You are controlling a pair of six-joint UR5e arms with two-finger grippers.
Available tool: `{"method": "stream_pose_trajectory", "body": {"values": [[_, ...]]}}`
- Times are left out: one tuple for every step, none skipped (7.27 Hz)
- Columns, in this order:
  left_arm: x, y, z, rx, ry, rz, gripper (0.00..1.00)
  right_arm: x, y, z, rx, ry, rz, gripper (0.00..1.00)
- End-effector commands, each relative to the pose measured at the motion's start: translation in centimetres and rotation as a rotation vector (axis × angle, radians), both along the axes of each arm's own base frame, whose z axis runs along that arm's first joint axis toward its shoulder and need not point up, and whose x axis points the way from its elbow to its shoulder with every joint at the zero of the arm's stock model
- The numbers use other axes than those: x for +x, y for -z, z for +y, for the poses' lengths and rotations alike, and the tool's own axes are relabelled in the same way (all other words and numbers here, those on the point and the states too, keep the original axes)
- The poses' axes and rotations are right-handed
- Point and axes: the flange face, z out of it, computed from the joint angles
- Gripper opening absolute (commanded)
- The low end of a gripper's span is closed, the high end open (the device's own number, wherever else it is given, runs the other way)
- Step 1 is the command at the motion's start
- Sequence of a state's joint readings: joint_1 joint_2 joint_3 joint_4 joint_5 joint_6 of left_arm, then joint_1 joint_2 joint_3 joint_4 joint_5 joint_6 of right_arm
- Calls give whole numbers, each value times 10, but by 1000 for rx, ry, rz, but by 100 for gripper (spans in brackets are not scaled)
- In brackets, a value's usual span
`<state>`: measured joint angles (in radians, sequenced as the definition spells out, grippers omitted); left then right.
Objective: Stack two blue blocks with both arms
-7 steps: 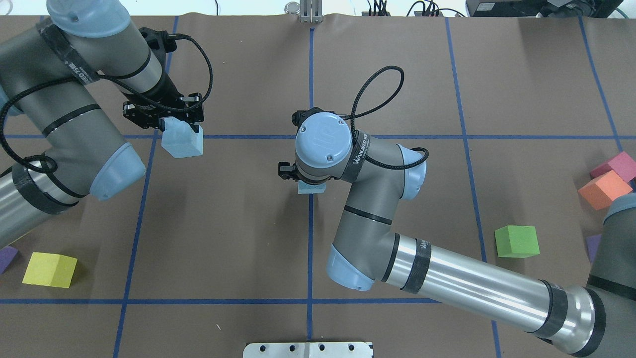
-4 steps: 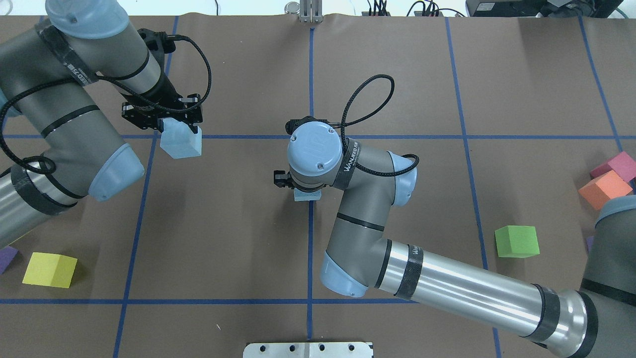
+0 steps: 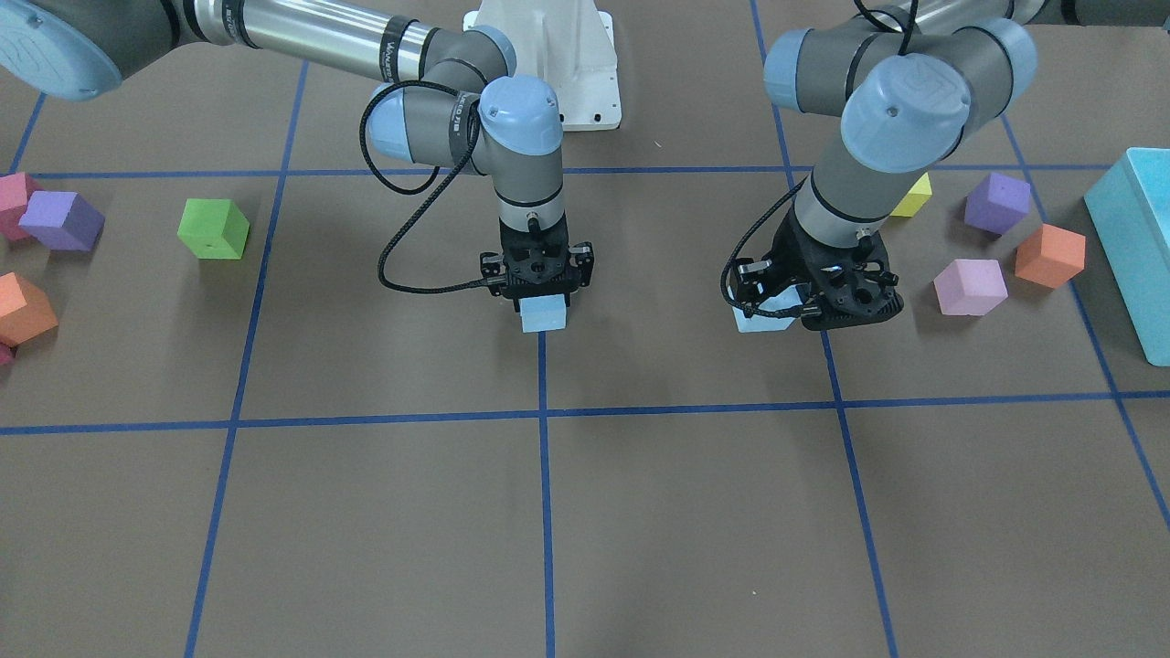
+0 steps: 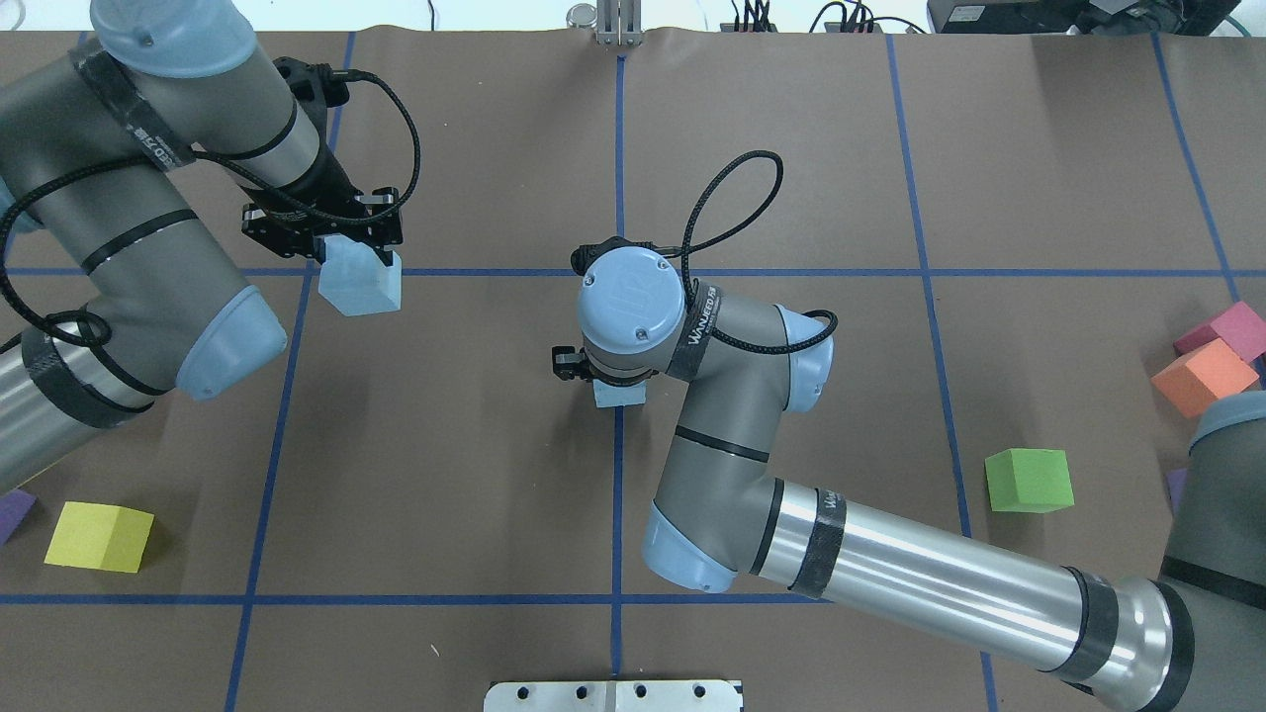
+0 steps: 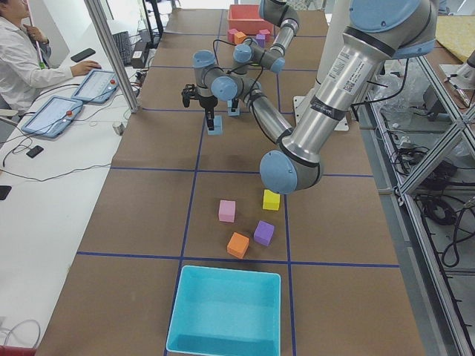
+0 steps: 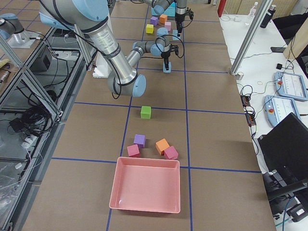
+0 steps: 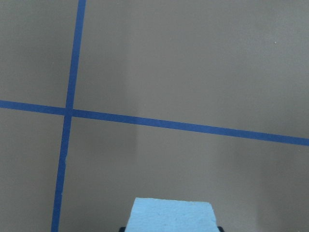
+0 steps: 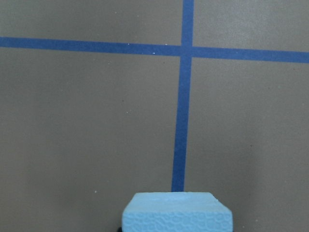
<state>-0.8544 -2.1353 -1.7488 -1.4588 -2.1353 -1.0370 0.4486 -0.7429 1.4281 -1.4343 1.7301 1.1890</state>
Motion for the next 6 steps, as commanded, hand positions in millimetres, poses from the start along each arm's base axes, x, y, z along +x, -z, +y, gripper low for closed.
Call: {"method": "stream_pose_trajectory", "body": {"values": [[1,0,1,-3,2,0,61,8,10,-4,6,-1,-21,100],[2,5,1,-3,4,4,61,25,13,-13,-8,-2,-43,100],[3,9,1,-5,7,9,61,61,22,-25,-8,-10,-93,100],[11,20,1,-44,45,22,61,104,23,-41,-5,17,-134,100],[28,37,1,-46,39,31,61,139,3,-62,-4,29,-133,100],[54,55,2,-82,51,38,61,168,-16,-78,26,36,-114,100]]}}
